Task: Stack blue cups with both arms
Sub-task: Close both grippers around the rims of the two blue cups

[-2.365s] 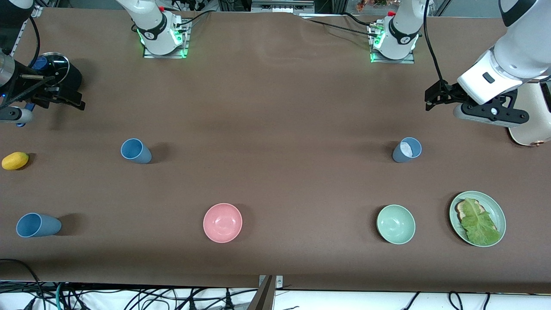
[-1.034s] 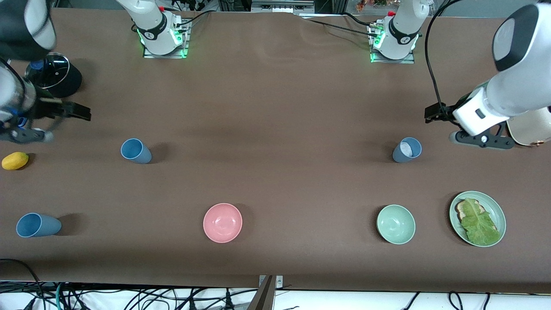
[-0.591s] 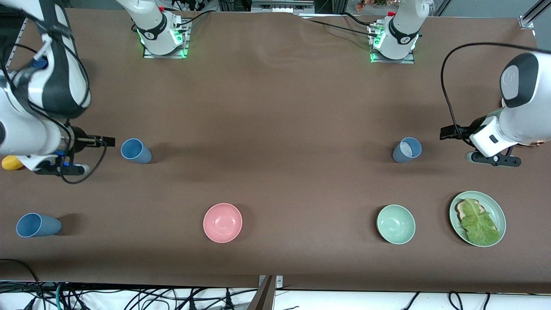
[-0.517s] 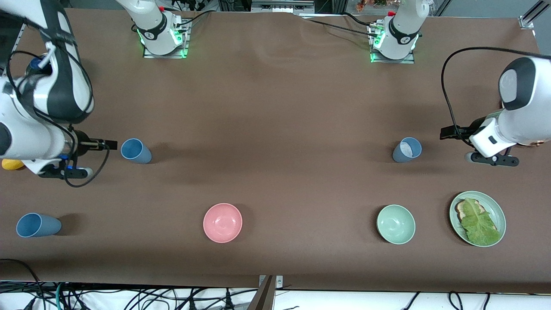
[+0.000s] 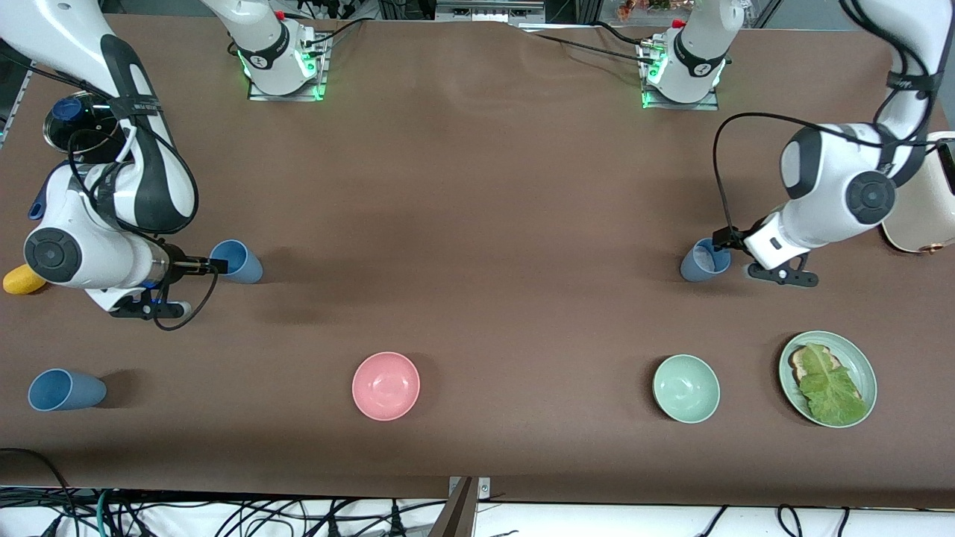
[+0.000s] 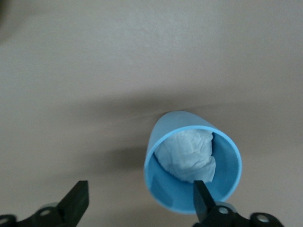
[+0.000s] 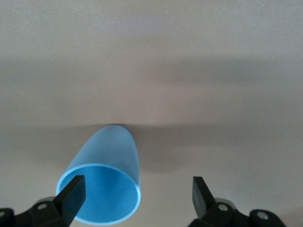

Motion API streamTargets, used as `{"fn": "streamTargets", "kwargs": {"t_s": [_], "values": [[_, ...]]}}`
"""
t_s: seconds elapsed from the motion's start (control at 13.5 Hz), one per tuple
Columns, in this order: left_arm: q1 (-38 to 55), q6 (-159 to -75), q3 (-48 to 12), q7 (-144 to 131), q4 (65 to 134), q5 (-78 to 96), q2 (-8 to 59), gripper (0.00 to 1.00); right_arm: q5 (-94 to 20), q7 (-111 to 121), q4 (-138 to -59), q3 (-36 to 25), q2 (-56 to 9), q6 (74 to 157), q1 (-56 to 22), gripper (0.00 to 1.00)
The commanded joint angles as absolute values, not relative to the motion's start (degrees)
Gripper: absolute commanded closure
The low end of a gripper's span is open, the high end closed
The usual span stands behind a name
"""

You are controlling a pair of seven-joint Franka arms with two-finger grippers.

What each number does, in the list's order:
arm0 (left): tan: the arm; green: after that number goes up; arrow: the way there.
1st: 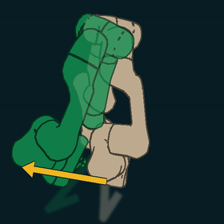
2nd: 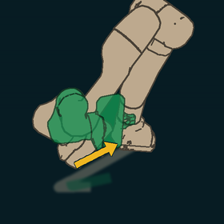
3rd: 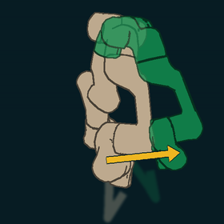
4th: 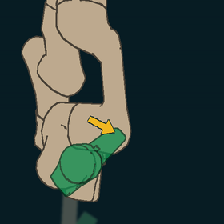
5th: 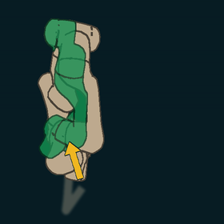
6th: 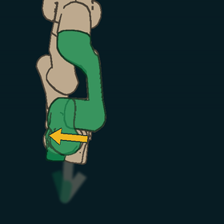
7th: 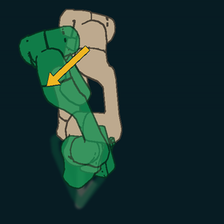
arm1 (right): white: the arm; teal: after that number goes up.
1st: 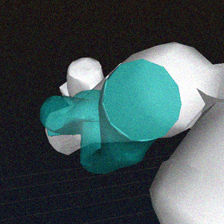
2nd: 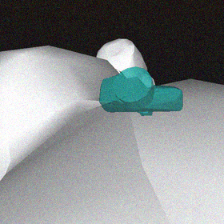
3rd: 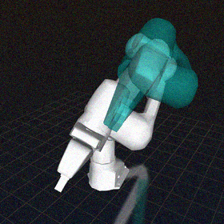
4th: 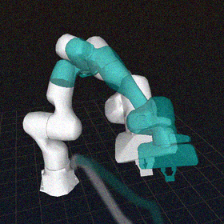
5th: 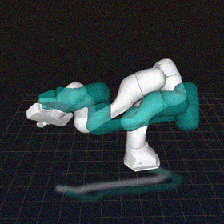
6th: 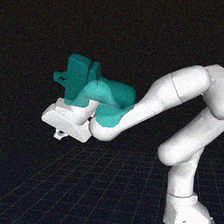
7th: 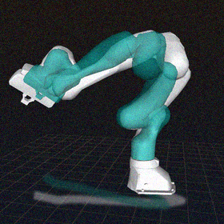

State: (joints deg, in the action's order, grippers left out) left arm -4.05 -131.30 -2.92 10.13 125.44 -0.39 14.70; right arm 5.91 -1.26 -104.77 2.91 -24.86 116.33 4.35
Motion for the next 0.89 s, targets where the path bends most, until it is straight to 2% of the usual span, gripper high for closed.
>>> {"fn": "streamTargets", "kwargs": {"t_s": [0.0, 0.07, 0.15, 0.22, 0.3, 0.37, 0.44, 0.52, 0.81], "values": [[-2.6, -133.4, -2.6, 10.1, 124.9, -1.4, 16.5, 0.72, 6.8, 1.1, -113.0, 1.9, -20.5, 123.0, 4.8, 0.00], [-2.7, -133.4, -2.6, 10.8, 124.6, -1.4, 17.3, 0.94, 6.6, 1.8, -114.2, 1.8, -20.5, 124.3, 4.8, 0.00], [-2.7, -133.5, -2.6, 10.9, 124.1, -1.4, 17.8, 1.00, 6.4, 2.3, -115.2, 1.5, -20.5, 125.4, 4.8, 0.00], [-2.7, -133.0, -2.6, 10.9, 123.4, -1.4, 17.8, 1.00, 6.4, 2.3, -115.4, 1.5, -20.6, 125.6, 4.8, 0.00], [-2.6, -131.8, -2.7, 10.6, 122.3, -1.3, 17.6, 1.00, 6.3, 2.3, -115.4, 1.5, -20.9, 125.6, 4.9, 0.13], [-2.0, -129.1, -3.5, 10.3, 120.6, -1.3, 17.3, 1.00, 6.3, 2.2, -115.4, 1.5, -21.1, 125.1, 4.9, 0.43], [-1.8, -126.7, -5.1, 9.8, 118.3, -1.2, 17.2, 1.00, 6.2, 1.8, -115.4, 1.5, -21.2, 124.8, 4.8, 0.81], [-1.5, -124.4, -6.5, 8.5, 116.2, -0.7, 17.3, 1.00, 5.5, 1.5, -115.1, 1.6, -21.3, 123.8, 4.8, 1.00], [-0.5, -123.4, -15.4, -2.1, 111.5, 2.5, 19.1, 1.00, 4.3, 1.7, -114.0, 1.8, -21.3, 122.6, 4.7, 1.00]]}}
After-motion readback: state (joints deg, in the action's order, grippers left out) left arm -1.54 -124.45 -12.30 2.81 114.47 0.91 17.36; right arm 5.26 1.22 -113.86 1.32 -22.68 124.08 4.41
